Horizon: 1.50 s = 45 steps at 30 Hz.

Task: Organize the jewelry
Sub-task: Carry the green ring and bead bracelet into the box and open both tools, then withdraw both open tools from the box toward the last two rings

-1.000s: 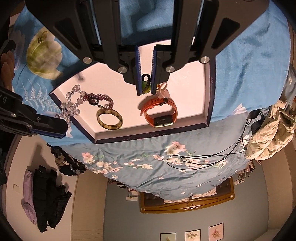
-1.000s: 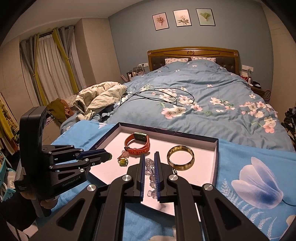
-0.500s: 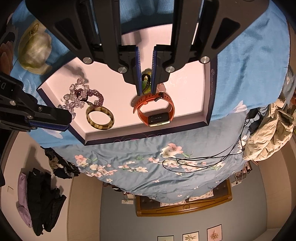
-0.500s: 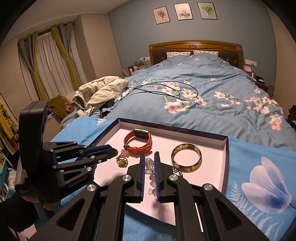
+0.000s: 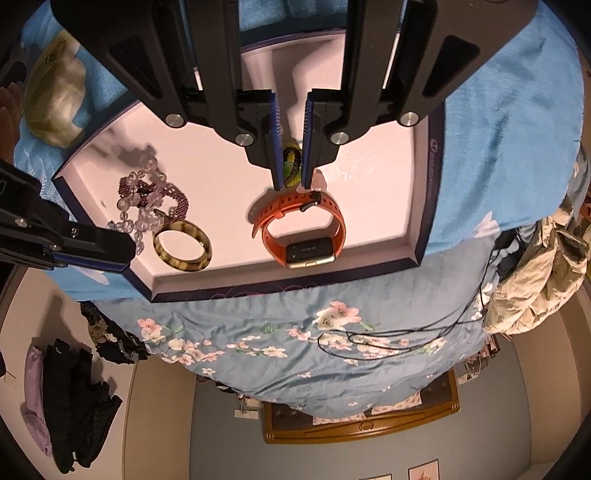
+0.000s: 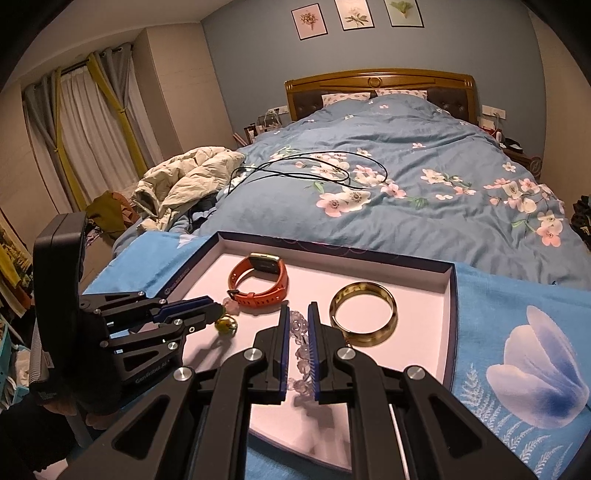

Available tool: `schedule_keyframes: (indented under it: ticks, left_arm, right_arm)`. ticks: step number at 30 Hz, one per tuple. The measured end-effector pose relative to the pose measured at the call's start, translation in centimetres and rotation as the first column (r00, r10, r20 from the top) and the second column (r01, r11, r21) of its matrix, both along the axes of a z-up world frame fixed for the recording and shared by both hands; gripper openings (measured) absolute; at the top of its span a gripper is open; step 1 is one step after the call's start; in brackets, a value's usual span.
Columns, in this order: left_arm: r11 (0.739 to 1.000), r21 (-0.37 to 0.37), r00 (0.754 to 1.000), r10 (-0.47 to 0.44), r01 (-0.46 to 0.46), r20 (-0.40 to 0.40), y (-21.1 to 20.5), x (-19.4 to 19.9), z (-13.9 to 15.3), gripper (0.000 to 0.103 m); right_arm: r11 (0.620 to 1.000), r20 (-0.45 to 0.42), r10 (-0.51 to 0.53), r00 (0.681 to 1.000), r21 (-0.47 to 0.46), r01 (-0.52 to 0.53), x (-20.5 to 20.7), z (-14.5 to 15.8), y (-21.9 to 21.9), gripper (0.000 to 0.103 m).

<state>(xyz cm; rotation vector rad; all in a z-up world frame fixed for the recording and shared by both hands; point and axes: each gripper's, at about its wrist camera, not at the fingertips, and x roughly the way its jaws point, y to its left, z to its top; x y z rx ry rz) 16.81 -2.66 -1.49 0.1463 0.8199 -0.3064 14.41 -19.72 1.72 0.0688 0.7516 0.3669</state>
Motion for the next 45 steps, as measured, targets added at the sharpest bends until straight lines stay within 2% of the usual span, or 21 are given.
schedule_keyframes:
  ticks: [8,18,24,26,32,35,39,45]
  left_arm:
    - [1.0,0.013,0.999,0.011,-0.01,-0.032,0.0,1.0,-1.1,0.014]
    - [1.0,0.025,1.0,0.015,-0.014,-0.02,-0.6,1.0,-1.2,0.014]
    - [1.0,0.026,1.0,0.013,-0.012,-0.013,-1.0,1.0,-1.2,0.018]
    - [1.0,0.025,1.0,0.013,-0.013,-0.007,-1.0,0.8,-1.2,0.022]
    - [1.0,0.01,0.999,0.017,-0.017,0.032,-0.9,-0.1,-0.3,0.036]
    - [1.0,-0.003,0.998,0.026,-0.026,0.056,-0.4,-0.7,0.5,0.041]
    - [0.999,-0.021,0.996,0.035,-0.034,0.086,0.3,-2.0,1.7,0.048]
    - [0.998,-0.036,0.992,0.051,-0.047,0.119,1.8,-4.6,2.8,0.052]
  right_arm:
    - [0.999,-0.044,-0.046,0.998,-0.03,0.045,1.3,-1.3,-0.5,0.008]
    - [0.995,-0.062,-0.084,0.995,-0.055,0.08,1.7,-2.4,-1.1,0.01]
    - [0.994,-0.069,-0.097,0.993,-0.058,0.093,1.6,-2.7,-1.4,0.01]
    - [0.993,-0.072,-0.102,0.992,-0.059,0.098,1.5,-2.9,-1.5,0.01]
    - [0.994,-0.064,-0.105,0.992,-0.05,0.102,1.0,-2.6,-1.7,0.018]
    - [0.994,-0.051,-0.105,0.993,-0.036,0.103,0.5,-2.1,-1.9,0.027]
    - [0.995,-0.032,-0.102,0.994,-0.027,0.101,-0.5,-1.2,-2.2,0.035]
    - [0.995,-0.004,-0.096,0.995,-0.012,0.096,-2.8,-0.1,-2.9,0.037]
